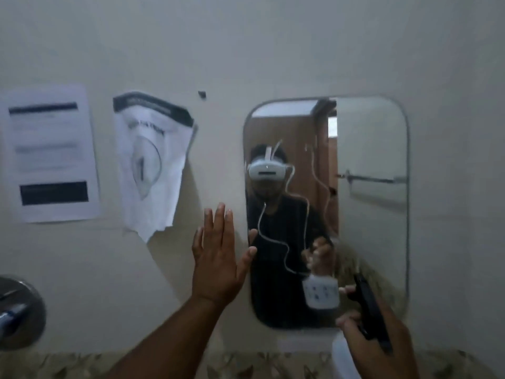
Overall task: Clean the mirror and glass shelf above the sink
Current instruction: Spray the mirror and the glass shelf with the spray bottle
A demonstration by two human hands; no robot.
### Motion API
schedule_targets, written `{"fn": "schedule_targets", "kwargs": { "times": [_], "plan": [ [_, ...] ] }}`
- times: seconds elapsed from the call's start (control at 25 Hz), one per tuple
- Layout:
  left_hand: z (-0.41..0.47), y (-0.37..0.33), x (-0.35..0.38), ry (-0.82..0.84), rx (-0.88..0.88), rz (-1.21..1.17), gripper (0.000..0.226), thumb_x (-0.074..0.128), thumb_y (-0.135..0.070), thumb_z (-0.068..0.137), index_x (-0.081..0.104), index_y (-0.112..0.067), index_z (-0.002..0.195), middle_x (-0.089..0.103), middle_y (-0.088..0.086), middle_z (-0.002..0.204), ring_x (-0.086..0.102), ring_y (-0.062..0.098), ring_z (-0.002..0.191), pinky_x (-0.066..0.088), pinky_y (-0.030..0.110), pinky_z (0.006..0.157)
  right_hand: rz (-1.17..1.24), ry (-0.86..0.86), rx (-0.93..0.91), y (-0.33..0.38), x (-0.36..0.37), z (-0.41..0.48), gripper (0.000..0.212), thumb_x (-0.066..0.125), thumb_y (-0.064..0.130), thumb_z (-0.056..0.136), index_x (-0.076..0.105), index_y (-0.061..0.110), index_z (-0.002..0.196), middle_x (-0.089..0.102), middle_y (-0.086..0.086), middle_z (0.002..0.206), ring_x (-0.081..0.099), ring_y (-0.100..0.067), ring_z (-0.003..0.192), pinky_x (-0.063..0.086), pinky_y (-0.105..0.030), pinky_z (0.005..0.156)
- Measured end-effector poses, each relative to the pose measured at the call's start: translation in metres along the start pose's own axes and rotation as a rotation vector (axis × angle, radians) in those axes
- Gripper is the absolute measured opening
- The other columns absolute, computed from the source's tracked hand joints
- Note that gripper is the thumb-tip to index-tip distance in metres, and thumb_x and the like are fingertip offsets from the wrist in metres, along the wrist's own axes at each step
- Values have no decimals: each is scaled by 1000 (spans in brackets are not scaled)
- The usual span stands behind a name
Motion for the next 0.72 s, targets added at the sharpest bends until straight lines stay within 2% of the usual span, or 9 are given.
{"fn": "schedule_targets", "kwargs": {
  "times": [0.08,0.16,0.2,0.24,0.32,0.4,0.52,0.6,0.72],
  "plan": [
    [51,-5,-12,-10,18,53,83,21,-68,107,7,-16,171,0,2,180,-3,25,167,9,48,130,156,92,-1,35,12,23,50,76,-9,88,68,38,102,79,17,90,73,5,76,56,-11,68],
    [71,-8,-6,-32,42,117,84,23,-68,107,7,-17,171,0,2,180,-3,24,167,10,48,130,32,11,-94,71,21,48,49,71,-14,86,70,33,101,81,5,97,77,-16,84,60,-34,79],
    [79,-5,-5,-41,43,127,85,26,-69,106,8,-17,171,0,1,180,-3,23,167,9,47,130,-32,9,-164,86,25,58,48,68,-17,87,71,29,99,80,-4,100,77,-26,89,58,-38,79],
    [88,-3,-6,-60,45,131,86,28,-69,106,9,-17,171,-1,0,180,-3,23,167,7,45,130,-71,28,-194,99,29,64,48,64,-19,89,71,27,96,79,-11,98,77,-28,88,57,-35,76],
    [100,0,-5,-62,42,142,87,27,-70,105,10,-17,171,-3,-1,180,-3,22,167,7,45,131,-128,79,-251,116,36,70,52,62,-21,91,71,31,96,79,-5,91,76,-18,80,56,-19,66],
    [104,2,0,-64,28,162,87,26,-71,105,12,-16,171,-2,-1,180,-1,23,167,12,48,130,-206,101,-266,122,42,79,52,68,-13,93,73,37,105,80,0,97,76,-21,87,57,-17,66],
    [106,2,4,-110,44,202,86,26,-70,104,18,-15,170,4,2,180,6,26,166,20,53,128,-146,144,-234,132,47,88,45,60,-17,95,76,19,118,78,-1,98,72,-20,87,55,-14,61],
    [108,0,4,-138,46,226,85,27,-69,104,22,-15,170,9,3,180,10,27,166,24,55,127,-122,220,-192,137,51,90,42,50,-23,94,75,4,115,72,-10,90,69,-13,78,54,-17,56],
    [107,-1,7,-160,61,258,83,30,-68,104,21,-18,170,11,1,180,11,29,166,24,57,127,-178,234,-200,142,62,97,36,58,-12,92,76,15,107,73,-16,92,69,-19,79,56,-33,61]
  ]
}}
Point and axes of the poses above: each hand's wrist, its own z-axis towards the middle knuckle, its own x-axis out of the palm, y = z × x, the point moved 3 cm from there along z, towards the middle knuckle
